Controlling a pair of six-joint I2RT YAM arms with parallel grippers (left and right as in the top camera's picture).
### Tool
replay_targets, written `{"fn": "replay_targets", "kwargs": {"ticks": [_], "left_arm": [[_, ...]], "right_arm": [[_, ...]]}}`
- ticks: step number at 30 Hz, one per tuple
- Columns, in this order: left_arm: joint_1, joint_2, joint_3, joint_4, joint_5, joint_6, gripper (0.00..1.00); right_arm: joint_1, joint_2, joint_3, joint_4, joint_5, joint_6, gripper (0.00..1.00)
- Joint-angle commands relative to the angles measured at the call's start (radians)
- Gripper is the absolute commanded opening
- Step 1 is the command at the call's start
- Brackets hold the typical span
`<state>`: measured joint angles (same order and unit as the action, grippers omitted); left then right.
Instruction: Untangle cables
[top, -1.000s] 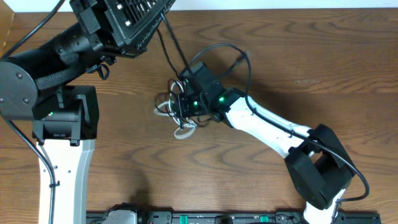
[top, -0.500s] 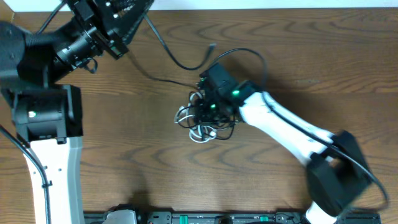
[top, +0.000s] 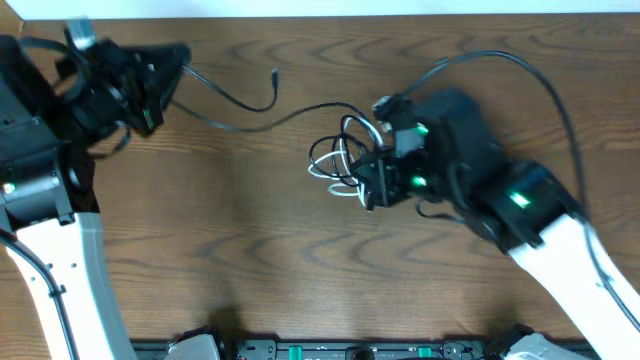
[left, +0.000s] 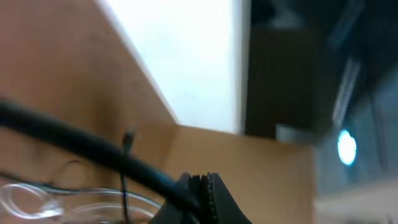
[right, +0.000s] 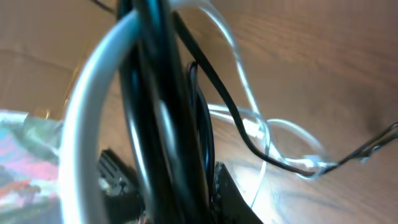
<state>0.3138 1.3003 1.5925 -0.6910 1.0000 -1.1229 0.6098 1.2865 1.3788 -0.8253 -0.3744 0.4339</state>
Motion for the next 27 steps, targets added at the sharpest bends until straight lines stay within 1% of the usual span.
{"fn": "replay_targets", "kwargs": {"ticks": [1,2,4,5,6,7,9,10,11,14,18,21,23,25,27], "left_arm": [[0.005,0.008,0.008,-0.159,-0.241,0.217,0.08],[0.005,0.008,0.008,-0.205,-0.291,0.243,0.08],[0.005,0.008,0.008,-0.285,-0.384,0.283,0.08],[0.005,0.008,0.008,-0.324,-0.431,0.296,0.08],[0.005,0.008,0.008,-0.354,-0.468,0.307,0.13],[0.005,0.008,0.008,-0.382,-0.503,0.323,0.17],[0.005,0.008,0.008,-0.418,-0.547,0.354,0.35],[0.005,0.008,0.008,-0.431,-0.549,0.374,0.47],[0.005,0.008,0.008,-0.437,-0.547,0.391,0.51],[0.003,0.008,0.008,-0.461,-0.538,0.417,0.55],[0.001,0.008,0.008,-0.512,-0.537,0.446,0.55],[0.001,0.008,0.008,-0.555,-0.532,0.483,0.55],[-0.005,0.008,0.008,-0.58,-0.476,0.535,0.56],[-0.017,0.008,0.008,-0.588,-0.37,0.604,0.67],[-0.031,0.008,0.008,-0.588,-0.31,0.61,0.74]], "right_arm": [[-0.005,-0.117,0.007,-0.003,0.13,-0.022,0.01],[-0.007,-0.137,0.006,-0.021,0.214,0.047,0.02],[-0.007,-0.176,0.006,-0.096,0.441,0.242,0.02],[-0.007,-0.188,0.006,-0.123,0.502,0.279,0.02],[-0.007,-0.197,0.006,-0.141,0.529,0.286,0.01],[-0.007,-0.204,0.006,-0.146,0.529,0.267,0.01],[-0.007,-0.207,0.006,-0.143,0.499,0.247,0.01],[-0.007,-0.206,0.006,-0.138,0.473,0.24,0.01],[-0.007,-0.203,0.006,-0.132,0.448,0.238,0.01],[-0.007,-0.187,0.006,-0.114,0.387,0.238,0.01],[-0.007,-0.152,0.006,-0.088,0.299,0.235,0.01],[-0.007,-0.121,0.006,-0.056,0.213,0.193,0.01],[-0.007,-0.099,0.006,-0.026,0.145,0.159,0.01],[-0.007,-0.077,0.006,0.008,0.074,0.117,0.01],[-0.007,-0.064,0.006,0.028,0.029,0.09,0.01]]}}
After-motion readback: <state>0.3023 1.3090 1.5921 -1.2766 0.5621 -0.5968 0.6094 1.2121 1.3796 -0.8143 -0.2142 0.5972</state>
